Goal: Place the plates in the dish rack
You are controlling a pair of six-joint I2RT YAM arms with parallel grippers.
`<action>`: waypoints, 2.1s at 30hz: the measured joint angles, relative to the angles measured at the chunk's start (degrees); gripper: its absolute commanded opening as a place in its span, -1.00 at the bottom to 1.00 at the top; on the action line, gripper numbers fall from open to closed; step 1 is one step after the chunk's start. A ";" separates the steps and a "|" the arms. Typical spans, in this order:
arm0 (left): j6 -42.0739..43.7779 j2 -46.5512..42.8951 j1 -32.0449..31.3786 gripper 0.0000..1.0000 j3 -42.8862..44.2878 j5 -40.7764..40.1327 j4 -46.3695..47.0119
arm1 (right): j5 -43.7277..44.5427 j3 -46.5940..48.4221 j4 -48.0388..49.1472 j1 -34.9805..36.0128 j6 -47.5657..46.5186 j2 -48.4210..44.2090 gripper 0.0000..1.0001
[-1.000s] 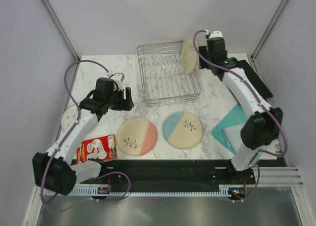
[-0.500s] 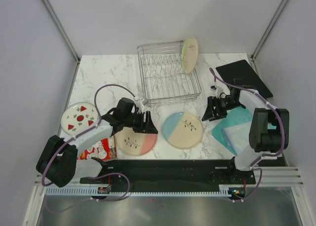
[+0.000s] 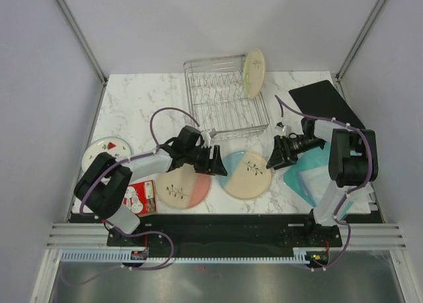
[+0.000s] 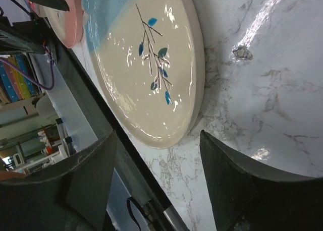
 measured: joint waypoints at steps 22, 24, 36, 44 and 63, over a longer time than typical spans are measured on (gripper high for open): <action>1.42 11.41 -2.95 -0.21 6.05 -6.71 -1.31 | -8.44 -0.13 -3.93 -1.84 -1.16 11.45 0.39; 1.40 12.44 -3.26 -0.22 7.32 -6.99 -1.25 | -9.73 0.24 -6.36 -1.75 -3.48 13.53 0.36; 0.48 14.19 -5.55 0.25 10.40 -6.34 -1.60 | -16.26 2.56 -20.79 -0.85 -29.97 19.71 -0.99; 6.14 1.31 -6.01 0.51 10.32 -6.27 -11.91 | -11.02 4.87 -20.65 -2.19 -29.33 4.90 -0.99; 29.38 -22.03 4.61 0.99 10.75 -39.54 -13.20 | 17.22 42.84 -0.63 10.95 14.88 -17.42 -1.00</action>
